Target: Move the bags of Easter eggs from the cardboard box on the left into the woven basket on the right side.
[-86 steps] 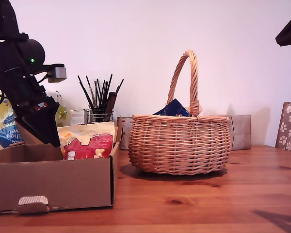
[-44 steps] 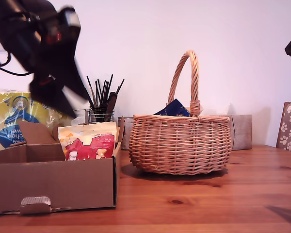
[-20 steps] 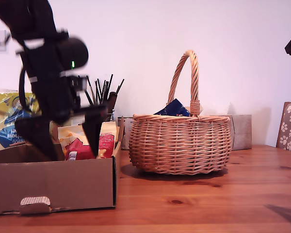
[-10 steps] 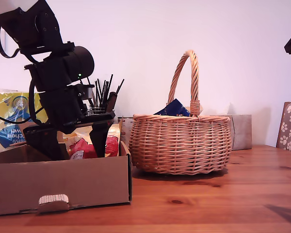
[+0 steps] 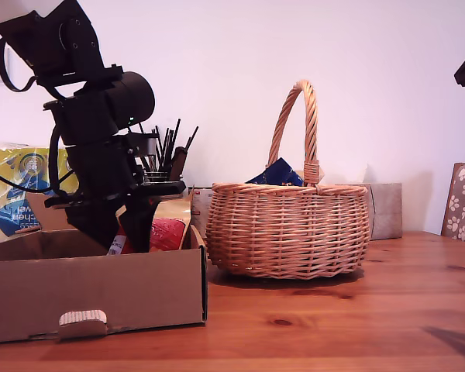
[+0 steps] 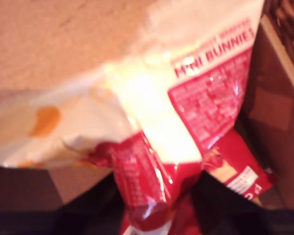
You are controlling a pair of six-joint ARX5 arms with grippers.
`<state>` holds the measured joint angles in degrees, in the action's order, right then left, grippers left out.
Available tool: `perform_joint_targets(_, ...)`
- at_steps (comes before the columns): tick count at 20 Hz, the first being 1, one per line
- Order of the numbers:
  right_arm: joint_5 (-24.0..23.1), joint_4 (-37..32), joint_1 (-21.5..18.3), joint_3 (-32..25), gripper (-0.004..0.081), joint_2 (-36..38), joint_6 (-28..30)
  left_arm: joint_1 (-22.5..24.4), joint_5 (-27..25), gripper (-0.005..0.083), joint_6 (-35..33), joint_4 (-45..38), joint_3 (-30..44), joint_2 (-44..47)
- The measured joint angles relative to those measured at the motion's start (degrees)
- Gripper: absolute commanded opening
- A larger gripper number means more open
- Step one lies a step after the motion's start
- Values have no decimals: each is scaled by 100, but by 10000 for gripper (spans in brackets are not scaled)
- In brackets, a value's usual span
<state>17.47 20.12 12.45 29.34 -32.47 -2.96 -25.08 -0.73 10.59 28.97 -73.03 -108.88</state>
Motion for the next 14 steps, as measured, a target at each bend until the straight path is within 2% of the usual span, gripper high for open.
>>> perform_joint_targets(5,0,0,0,0,-6,0,0,0,-31,160,-293,470,0,348)
perform_joint_targets(9,0,0,0,0,-6,0,0,11,37,160,-820,1038,2,1364)
perform_joint_targets(12,0,9,0,0,-10,0,0,15,616,160,-1532,813,0,1921)
perform_joint_targets(14,0,50,0,0,-10,4,0,9,1252,160,-2065,216,-2,1967)
